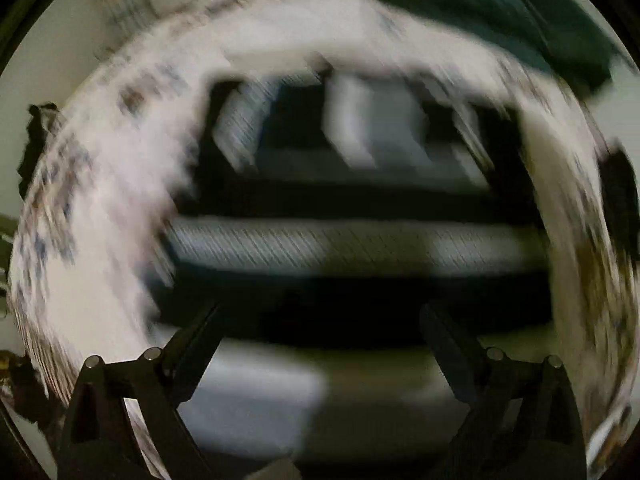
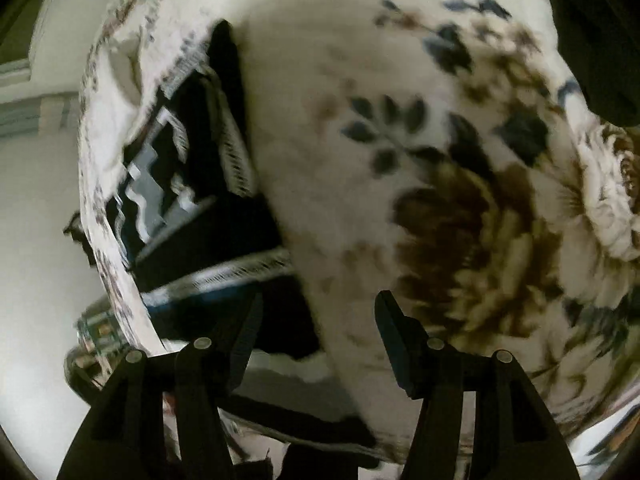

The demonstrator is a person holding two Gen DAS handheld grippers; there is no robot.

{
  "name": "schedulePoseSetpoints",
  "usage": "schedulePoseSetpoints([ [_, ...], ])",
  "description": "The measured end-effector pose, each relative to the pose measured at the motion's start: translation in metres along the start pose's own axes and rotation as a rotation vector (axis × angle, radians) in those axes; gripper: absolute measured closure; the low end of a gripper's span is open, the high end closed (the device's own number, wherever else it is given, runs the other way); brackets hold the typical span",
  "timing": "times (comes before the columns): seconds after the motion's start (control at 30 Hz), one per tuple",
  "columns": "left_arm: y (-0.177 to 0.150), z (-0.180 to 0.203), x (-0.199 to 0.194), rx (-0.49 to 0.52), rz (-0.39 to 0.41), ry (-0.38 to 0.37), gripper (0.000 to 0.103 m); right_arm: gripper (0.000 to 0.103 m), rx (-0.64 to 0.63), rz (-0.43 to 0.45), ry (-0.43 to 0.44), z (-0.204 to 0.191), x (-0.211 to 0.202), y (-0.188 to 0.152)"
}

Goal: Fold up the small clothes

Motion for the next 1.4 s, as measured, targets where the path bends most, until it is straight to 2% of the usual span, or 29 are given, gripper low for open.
schedulePoseSetpoints([
  [0.13, -0.112, 0.131, 0.009, 0.021, -0.227, -0.078, 0.005, 0.043, -0.056, -0.048, 0.009, 0.031, -0.010, 0.005],
  [0.23, -0.148, 0.203, 0.011, 0.052, -0.274, -0.115, 0.005, 0.043, -0.093, -0.063, -0.026, 0.053, -0.011, 0.016],
  [0.3, -0.156, 0.247, 0.014, 0.123, -0.262, -0.108, 0.006, 0.043, -0.084, -0.078, -0.038, 0.068, -0.009, 0.023],
  [0.33, -0.155, 0.264, 0.017, 0.149, -0.245, -0.106, 0.010, 0.043, -0.076, -0.086, -0.039, 0.074, -0.006, 0.028],
  [0.4, -0.152, 0.284, 0.027, 0.173, -0.229, -0.093, 0.033, 0.043, -0.073, -0.094, -0.031, 0.078, -0.003, 0.036],
  [0.43, -0.151, 0.288, 0.034, 0.180, -0.234, -0.080, 0.072, 0.043, -0.077, -0.098, -0.024, 0.077, -0.001, 0.040],
  [0.47, -0.150, 0.289, 0.043, 0.183, -0.246, -0.049, 0.096, 0.043, -0.086, -0.103, -0.007, 0.072, 0.001, 0.048],
  [0.5, -0.146, 0.285, 0.049, 0.172, -0.245, -0.026, 0.096, 0.043, -0.091, -0.105, 0.013, 0.065, 0.003, 0.055],
  [0.53, -0.142, 0.281, 0.051, 0.145, -0.223, -0.037, 0.102, 0.043, -0.102, -0.102, 0.048, 0.053, 0.004, 0.067],
  [0.6, -0.133, 0.273, 0.047, 0.102, -0.169, -0.058, 0.103, 0.043, -0.115, -0.084, 0.107, 0.028, 0.007, 0.092],
  [0.77, -0.134, 0.270, 0.027, 0.113, -0.116, -0.085, 0.103, 0.043, -0.100, -0.058, 0.281, -0.049, 0.030, 0.169],
  [0.87, -0.135, 0.274, 0.015, 0.124, -0.098, -0.116, 0.103, 0.043, -0.089, -0.078, 0.306, -0.091, 0.061, 0.209],
  [0.93, -0.136, 0.278, 0.008, 0.142, -0.089, -0.128, 0.103, 0.043, -0.078, -0.092, 0.306, -0.106, 0.076, 0.223],
  [0.97, -0.138, 0.281, 0.005, 0.147, -0.086, -0.126, 0.103, 0.048, -0.077, -0.104, 0.304, -0.115, 0.084, 0.227],
  [1.0, -0.141, 0.283, 0.001, 0.150, -0.084, -0.125, 0.103, 0.060, -0.090, -0.103, 0.295, -0.121, 0.088, 0.228],
  [1.03, -0.138, 0.279, -0.002, 0.150, -0.082, -0.129, 0.103, 0.096, -0.128, -0.093, 0.260, -0.127, 0.090, 0.227],
  [1.07, -0.138, 0.276, -0.004, 0.142, -0.081, -0.129, 0.103, 0.095, -0.164, -0.055, 0.200, -0.132, 0.089, 0.226],
  [1.17, -0.148, 0.269, -0.009, 0.082, -0.063, -0.123, 0.101, 0.096, -0.220, 0.044, 0.120, -0.139, 0.075, 0.233],
  [1.2, -0.152, 0.261, -0.012, 0.059, -0.064, -0.110, 0.101, 0.096, -0.258, 0.039, 0.101, -0.143, 0.075, 0.231],
  [1.23, -0.152, 0.255, -0.012, 0.036, -0.069, -0.103, 0.101, 0.094, -0.290, -0.001, 0.080, -0.145, 0.080, 0.225],
  [1.3, -0.152, 0.244, -0.001, -0.008, -0.112, -0.070, 0.101, 0.083, -0.282, -0.094, 0.060, -0.140, 0.083, 0.212],
  [1.37, -0.152, 0.237, 0.008, -0.031, -0.149, -0.038, 0.101, 0.047, -0.273, -0.158, 0.068, -0.128, 0.075, 0.192],
  [1.4, -0.152, 0.234, 0.008, -0.039, -0.152, -0.045, 0.101, 0.042, -0.271, -0.181, 0.068, -0.119, 0.068, 0.181],
])
Point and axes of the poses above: each gripper's, at about its wrist camera, not at the fingertips, and x roughly the way its jaws point, z to its right, y to its top, the point moved 9 cm from there along x, roughly the way its jaws point, and after that the axes turned 5 degrees about x, right-handed, at the moved point
